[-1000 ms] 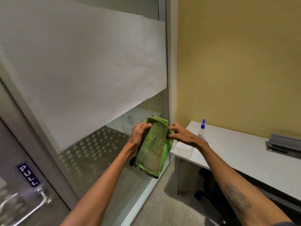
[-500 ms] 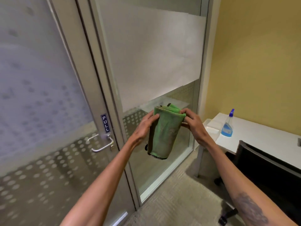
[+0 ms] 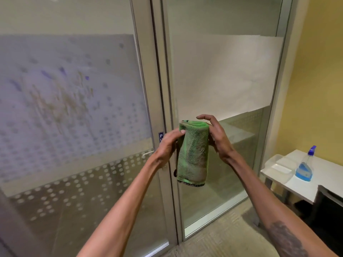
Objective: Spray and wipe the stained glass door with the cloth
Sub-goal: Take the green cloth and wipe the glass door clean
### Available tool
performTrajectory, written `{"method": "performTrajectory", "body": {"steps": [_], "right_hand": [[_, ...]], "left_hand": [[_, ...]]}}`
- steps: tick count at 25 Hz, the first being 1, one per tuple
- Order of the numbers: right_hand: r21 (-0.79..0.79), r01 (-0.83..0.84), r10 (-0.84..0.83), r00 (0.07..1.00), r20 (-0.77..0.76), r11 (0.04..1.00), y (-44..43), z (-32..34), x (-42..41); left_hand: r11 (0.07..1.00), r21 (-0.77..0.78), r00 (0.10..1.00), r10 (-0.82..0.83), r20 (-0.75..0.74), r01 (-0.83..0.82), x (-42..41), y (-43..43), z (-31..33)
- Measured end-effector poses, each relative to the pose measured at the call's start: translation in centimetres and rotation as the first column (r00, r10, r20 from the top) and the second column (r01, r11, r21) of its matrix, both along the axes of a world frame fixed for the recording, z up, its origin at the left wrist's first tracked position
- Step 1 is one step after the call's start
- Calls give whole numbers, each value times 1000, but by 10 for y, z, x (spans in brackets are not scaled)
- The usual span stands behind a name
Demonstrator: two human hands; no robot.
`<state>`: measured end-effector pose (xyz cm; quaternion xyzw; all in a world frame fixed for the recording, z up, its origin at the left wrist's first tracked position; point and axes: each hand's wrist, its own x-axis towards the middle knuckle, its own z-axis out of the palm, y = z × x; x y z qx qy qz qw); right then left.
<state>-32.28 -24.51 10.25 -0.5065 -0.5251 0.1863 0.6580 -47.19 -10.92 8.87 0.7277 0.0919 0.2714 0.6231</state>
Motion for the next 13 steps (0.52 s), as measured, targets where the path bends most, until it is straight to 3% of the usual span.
{"method": "performTrajectory", "body": {"steps": [4,8,13], "right_hand": [[28,-63,67,988,-141,998,16,0,-37],[56,-234,241,941,-237,971,34,-12,-69],[81,-187,202,938,-281,979,68,-10,-112]], "left_hand": [[984,-77,976,172,131,-163,-36,-6,10],[928,-118,915,368,166,-352,-71,-7,22],[925,-126,904,378,199,-359,-113,10,35]]}}
